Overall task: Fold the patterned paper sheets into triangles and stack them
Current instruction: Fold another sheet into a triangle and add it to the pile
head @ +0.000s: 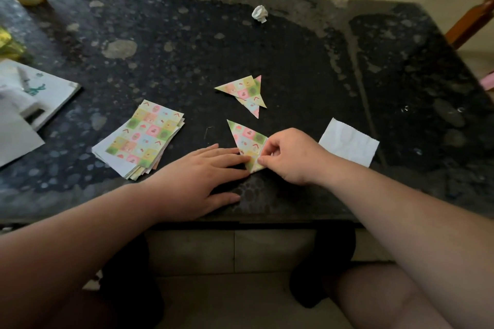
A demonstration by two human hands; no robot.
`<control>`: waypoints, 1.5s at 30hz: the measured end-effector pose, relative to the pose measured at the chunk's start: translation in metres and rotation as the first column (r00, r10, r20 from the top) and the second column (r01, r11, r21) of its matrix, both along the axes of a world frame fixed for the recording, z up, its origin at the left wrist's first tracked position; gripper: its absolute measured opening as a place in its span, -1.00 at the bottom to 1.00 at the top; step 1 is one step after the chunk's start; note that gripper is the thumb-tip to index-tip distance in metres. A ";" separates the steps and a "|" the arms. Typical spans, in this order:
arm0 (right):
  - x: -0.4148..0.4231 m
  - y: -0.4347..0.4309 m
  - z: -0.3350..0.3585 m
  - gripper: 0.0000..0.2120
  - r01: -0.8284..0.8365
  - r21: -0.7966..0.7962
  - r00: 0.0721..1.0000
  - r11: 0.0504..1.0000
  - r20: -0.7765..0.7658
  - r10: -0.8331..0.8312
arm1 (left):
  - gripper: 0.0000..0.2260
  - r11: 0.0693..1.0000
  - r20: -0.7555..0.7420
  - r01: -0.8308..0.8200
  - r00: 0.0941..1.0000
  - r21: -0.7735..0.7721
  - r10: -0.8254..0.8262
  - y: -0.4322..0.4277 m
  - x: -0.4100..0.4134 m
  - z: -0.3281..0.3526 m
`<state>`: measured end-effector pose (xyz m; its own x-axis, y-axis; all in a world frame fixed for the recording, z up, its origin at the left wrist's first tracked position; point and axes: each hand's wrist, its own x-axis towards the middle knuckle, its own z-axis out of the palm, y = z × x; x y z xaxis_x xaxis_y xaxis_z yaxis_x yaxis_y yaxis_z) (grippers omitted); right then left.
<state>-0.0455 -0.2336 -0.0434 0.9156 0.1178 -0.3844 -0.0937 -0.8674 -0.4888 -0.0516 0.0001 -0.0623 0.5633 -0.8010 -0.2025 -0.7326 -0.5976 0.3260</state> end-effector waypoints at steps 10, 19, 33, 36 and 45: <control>-0.004 0.005 0.000 -0.90 -0.003 -0.014 1.000 1.000 0.015 0.003 | -0.51 0.998 -0.015 -0.008 1.000 -0.064 0.008 -0.002 0.000 0.002; -0.006 0.008 0.000 -0.86 0.024 -0.012 1.000 1.000 0.015 -0.024 | -0.39 0.998 0.109 -0.053 0.993 0.023 0.050 -0.013 -0.019 0.000; 0.004 0.001 0.008 -0.76 0.036 0.012 0.997 0.999 -0.062 -0.035 | -0.37 0.998 0.144 -0.046 0.989 0.036 0.041 -0.013 -0.018 -0.002; 0.006 0.003 0.010 -0.77 0.016 -0.010 0.996 1.000 -0.084 -0.017 | -0.36 0.998 0.133 -0.053 0.990 0.038 0.047 -0.013 -0.019 0.000; 0.004 0.006 0.006 -0.86 0.036 -0.033 0.998 0.999 -0.057 -0.038 | -0.32 0.997 0.152 -0.065 0.987 0.044 0.058 -0.015 -0.021 -0.004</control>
